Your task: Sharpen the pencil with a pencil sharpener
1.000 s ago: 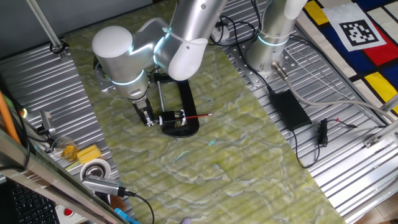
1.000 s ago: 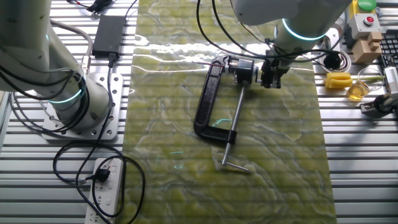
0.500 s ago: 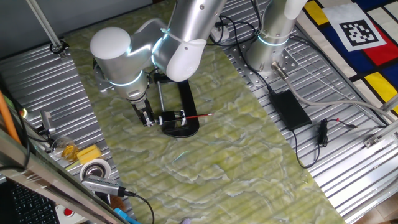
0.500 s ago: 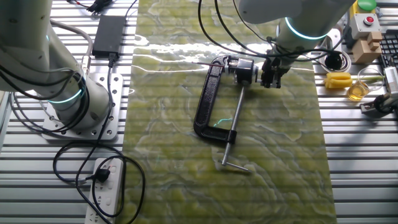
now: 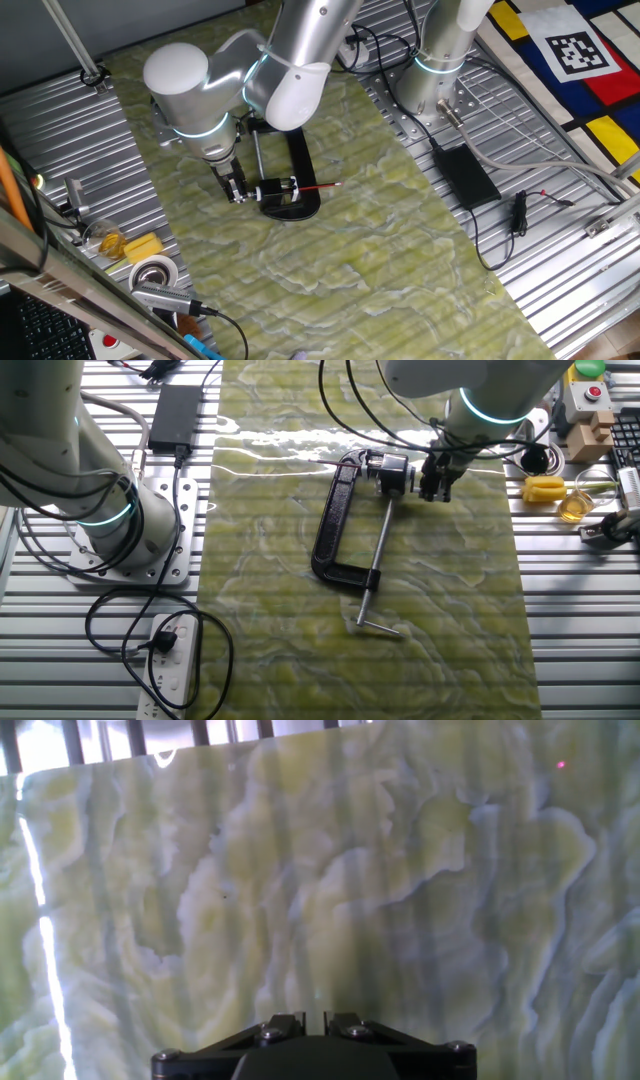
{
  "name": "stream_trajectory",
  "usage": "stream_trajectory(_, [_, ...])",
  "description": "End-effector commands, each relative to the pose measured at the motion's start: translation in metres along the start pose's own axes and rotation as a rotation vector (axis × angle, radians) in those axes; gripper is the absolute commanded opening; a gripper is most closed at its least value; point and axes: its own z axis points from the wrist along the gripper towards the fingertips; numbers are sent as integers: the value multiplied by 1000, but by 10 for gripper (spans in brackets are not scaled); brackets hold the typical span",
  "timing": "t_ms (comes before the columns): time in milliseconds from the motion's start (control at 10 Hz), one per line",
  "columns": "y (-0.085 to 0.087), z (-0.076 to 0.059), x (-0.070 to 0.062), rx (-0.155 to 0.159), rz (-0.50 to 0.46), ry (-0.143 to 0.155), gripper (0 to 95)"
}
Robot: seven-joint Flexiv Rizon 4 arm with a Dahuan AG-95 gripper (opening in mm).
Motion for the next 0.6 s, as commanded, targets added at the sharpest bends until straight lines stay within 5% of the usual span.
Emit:
stream_trajectory(100, [1,-1,0,-3,21,3,0])
stream_trajectory(600, [1,-4,0,-3,48,16,0])
